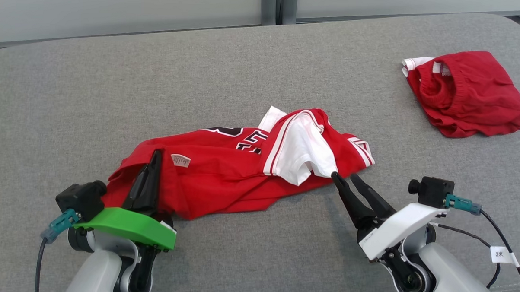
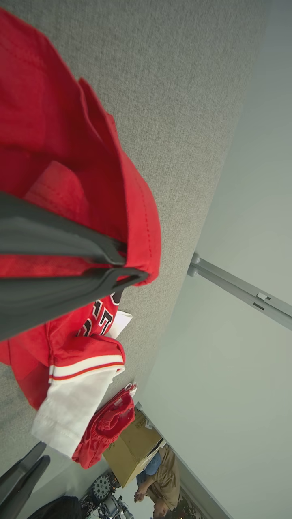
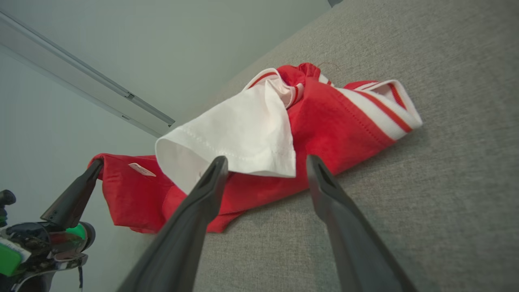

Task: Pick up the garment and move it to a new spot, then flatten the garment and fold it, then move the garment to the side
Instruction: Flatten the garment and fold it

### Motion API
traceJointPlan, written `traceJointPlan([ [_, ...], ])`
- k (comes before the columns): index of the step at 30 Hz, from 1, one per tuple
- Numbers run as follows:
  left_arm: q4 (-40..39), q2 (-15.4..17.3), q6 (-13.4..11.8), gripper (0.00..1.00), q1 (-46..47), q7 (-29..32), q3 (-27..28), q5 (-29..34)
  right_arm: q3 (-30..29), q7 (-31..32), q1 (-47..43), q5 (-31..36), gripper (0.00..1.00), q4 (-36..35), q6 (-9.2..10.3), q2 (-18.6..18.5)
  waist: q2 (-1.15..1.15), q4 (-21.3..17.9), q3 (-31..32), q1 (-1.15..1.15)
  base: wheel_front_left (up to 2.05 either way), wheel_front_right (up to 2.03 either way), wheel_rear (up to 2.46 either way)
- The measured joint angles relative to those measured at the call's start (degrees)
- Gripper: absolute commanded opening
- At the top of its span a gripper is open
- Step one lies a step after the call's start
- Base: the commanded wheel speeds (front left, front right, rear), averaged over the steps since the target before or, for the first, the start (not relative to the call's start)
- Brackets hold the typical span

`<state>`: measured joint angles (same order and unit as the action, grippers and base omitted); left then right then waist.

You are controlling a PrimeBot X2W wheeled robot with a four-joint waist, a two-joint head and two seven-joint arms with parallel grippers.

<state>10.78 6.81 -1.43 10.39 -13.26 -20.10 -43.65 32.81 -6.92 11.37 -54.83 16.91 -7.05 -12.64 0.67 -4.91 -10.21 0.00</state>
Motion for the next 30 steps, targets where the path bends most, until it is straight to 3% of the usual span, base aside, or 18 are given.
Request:
traceJointPlan([
  [21, 0.18, 0.09, 0.66, 0.0, -0.12, -0.49, 0.1, 1.13, -7.76, -0.26, -5.81, -25.91, 1.0, -2.41, 0.0, 6.46, 0.0, 2.83, 0.1, 0.0, 0.0, 0.0, 0.0],
  [30, 0.18, 0.11, 0.66, 0.0, -0.16, -0.49, 0.14, 1.31, -8.57, 1.51, -5.95, -27.53, 0.95, -0.3, 0.0, 6.22, 0.0, 3.29, 0.17, 0.0, 0.0, 0.0, 0.0],
])
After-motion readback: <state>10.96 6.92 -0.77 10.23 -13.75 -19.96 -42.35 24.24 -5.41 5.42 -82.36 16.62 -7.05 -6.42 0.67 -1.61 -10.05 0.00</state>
